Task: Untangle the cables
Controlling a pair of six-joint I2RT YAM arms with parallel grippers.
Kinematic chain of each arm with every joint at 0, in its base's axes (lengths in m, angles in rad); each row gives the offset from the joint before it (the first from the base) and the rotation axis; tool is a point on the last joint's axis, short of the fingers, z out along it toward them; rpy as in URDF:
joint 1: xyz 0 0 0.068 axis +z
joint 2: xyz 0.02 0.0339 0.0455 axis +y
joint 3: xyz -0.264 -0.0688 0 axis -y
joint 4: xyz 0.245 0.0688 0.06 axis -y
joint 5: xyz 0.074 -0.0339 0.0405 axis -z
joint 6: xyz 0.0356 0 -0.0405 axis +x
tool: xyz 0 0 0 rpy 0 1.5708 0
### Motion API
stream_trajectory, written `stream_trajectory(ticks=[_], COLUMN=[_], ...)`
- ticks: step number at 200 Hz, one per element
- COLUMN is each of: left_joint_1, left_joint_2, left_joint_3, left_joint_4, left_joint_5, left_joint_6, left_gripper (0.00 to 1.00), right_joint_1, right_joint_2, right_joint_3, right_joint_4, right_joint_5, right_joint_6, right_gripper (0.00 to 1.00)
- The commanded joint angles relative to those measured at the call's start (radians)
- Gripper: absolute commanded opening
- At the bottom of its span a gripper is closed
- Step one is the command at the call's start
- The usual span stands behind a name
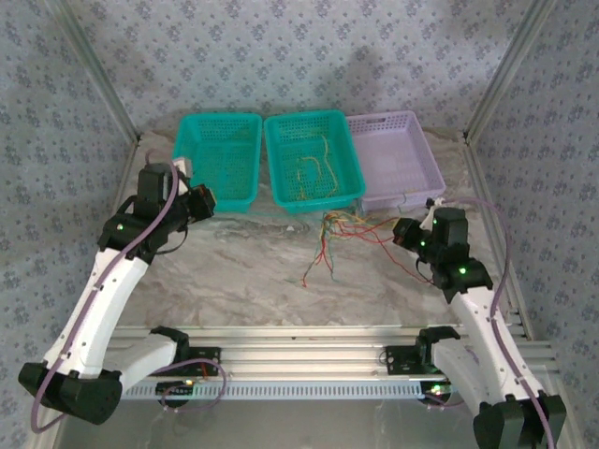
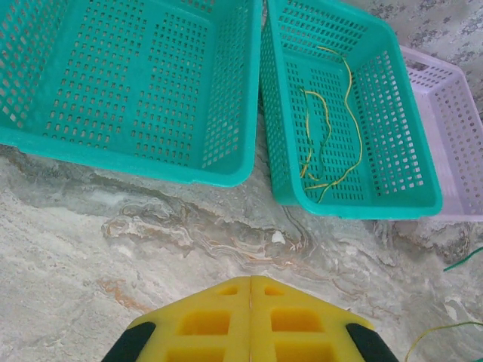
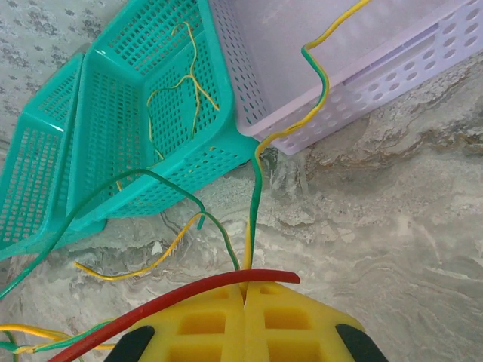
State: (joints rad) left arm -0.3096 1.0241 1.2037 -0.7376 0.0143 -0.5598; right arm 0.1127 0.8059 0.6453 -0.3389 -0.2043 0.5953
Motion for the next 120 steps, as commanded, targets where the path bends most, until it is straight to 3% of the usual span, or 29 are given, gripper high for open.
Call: stream_trajectory(ticks=[1,43,63,82,105,120], left_joint_1=[0.067,0.067,0.067,0.067,0.066,0.065], left_joint_2=[-0.007,0.019,0.028,0.032,0.045,0.065], left_joint_3=[0.027,0.008,0.000,-0.017,-0.026,-0.022], left_joint_4=[-0.013,-0.007,-0.007,0.005,0.022,0.030], left_joint_5=[-0.216,-0.165,-0.145,-0.121,-0.087,-0.054], left_joint_6=[0.023,0.007,0.002,0.001,-0.005,-0.009], left_gripper=[0.00,0.00,0.00,0.00,0.00,0.00], right_joint_1=[-0.031,0.061,0.077,0.116,0.270,0.418], right_joint_2=[0.049,0.084,0.065,0.051,0.135,0.223], right_joint_3=[-0.053,-0.020,-0.012,-0.027,-0.030,0.003], right_joint_4=[-0.031,-0.035,-0.044,0.043,0.209,0.271], right_joint_5=[0.234,0.210,0.199,0.084,-0.063,-0.008], right_joint_6=[-0.014,-0.054,-0.053,-0.055,-0.095,-0.113], right_gripper=[0.12,0.42,0.48,0.55,0.60,0.61])
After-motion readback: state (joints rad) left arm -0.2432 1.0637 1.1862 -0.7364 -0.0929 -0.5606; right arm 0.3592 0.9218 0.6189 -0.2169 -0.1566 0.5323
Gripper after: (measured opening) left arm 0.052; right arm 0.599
